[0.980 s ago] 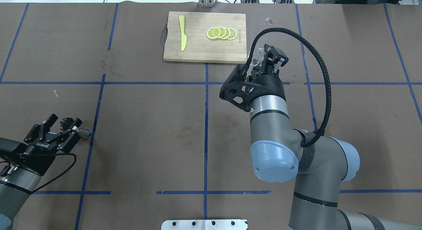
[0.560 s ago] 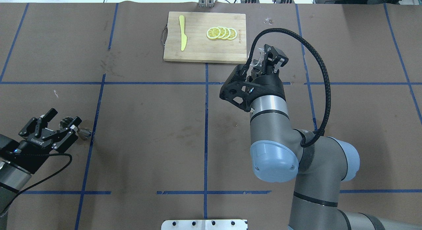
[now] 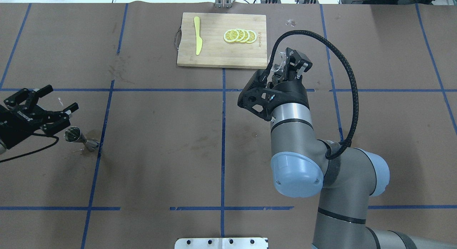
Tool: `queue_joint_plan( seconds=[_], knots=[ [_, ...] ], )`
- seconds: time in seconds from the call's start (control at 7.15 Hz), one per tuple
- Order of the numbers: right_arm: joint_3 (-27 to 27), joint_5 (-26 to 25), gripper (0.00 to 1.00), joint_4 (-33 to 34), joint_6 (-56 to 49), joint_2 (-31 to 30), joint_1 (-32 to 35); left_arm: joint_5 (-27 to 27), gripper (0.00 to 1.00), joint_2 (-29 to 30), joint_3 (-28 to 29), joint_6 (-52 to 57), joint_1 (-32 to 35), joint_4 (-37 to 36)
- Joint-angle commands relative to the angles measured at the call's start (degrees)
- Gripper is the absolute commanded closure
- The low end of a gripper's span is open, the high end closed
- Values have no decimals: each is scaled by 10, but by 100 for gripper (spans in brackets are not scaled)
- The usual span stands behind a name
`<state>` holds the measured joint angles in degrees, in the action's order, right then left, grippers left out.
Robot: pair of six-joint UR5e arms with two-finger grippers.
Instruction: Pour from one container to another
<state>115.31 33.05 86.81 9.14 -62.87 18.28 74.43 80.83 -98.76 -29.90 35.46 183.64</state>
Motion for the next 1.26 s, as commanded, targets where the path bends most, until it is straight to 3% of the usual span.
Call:
queue_joint_plan(
  seconds=[0.0,0.14,0.28,0.56,0.7,0.98,1.12],
  knots=[
    [0,0,100,0,0,0,0,261,0,33,1,48,183,-116],
    [1,0,100,-1,0,0,0,307,0,47,1,48,230,-162],
    [1,0,100,-1,0,1,0,315,0,48,2,49,251,-180],
    [1,0,100,-1,0,-1,0,356,0,86,2,107,302,-306],
    [1,0,100,-1,-1,-1,0,356,0,120,2,171,331,-389],
    [1,0,100,-1,-1,-2,0,358,0,142,12,177,390,-488],
    [1,0,100,-1,-1,-2,0,361,0,155,12,177,398,-575]
  ],
)
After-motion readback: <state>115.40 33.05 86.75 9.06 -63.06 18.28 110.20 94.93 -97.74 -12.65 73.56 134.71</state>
